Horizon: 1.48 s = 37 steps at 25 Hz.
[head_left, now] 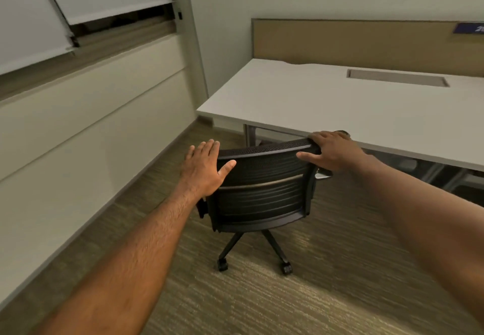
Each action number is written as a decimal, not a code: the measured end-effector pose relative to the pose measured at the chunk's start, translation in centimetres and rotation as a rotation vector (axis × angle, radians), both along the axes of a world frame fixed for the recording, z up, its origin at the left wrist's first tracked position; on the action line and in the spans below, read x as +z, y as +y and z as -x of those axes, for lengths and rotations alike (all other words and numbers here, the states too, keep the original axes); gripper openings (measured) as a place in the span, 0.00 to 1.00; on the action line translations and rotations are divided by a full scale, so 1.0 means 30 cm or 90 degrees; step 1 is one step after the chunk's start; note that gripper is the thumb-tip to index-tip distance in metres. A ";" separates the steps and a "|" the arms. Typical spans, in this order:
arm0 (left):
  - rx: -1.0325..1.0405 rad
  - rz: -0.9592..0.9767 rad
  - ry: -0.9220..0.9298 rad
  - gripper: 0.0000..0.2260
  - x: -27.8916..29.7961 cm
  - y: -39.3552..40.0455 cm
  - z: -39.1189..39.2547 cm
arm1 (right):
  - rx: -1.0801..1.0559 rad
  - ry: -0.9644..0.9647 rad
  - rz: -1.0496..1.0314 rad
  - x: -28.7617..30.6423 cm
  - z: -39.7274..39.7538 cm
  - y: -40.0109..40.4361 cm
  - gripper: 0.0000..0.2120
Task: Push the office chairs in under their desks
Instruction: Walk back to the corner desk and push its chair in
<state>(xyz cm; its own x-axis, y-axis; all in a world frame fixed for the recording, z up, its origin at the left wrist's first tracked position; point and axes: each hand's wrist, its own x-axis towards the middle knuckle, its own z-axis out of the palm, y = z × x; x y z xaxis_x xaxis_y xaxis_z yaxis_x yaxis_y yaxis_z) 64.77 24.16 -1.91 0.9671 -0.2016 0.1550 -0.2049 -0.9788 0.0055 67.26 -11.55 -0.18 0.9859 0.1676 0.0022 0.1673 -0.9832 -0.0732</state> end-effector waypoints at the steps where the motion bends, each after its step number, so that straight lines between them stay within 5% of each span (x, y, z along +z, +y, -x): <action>1: -0.025 -0.007 -0.002 0.43 -0.004 0.009 -0.039 | -0.005 0.017 0.015 0.003 -0.026 0.000 0.53; 16: -0.050 0.040 -0.140 0.40 -0.037 -0.055 -0.087 | 0.001 -0.135 0.032 -0.107 0.010 -0.043 0.45; 37: -0.060 0.176 -0.279 0.22 -0.068 -0.062 0.222 | -0.028 -0.196 -0.025 -0.086 0.507 -0.018 0.39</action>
<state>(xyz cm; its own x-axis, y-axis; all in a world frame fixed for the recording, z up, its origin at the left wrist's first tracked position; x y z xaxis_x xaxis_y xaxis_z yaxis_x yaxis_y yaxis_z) 58.11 22.31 -3.96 0.7794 -0.1788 0.6005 -0.3332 -0.9299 0.1555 52.04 -12.08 -2.77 0.9441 0.1192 0.3074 0.1454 -0.9873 -0.0639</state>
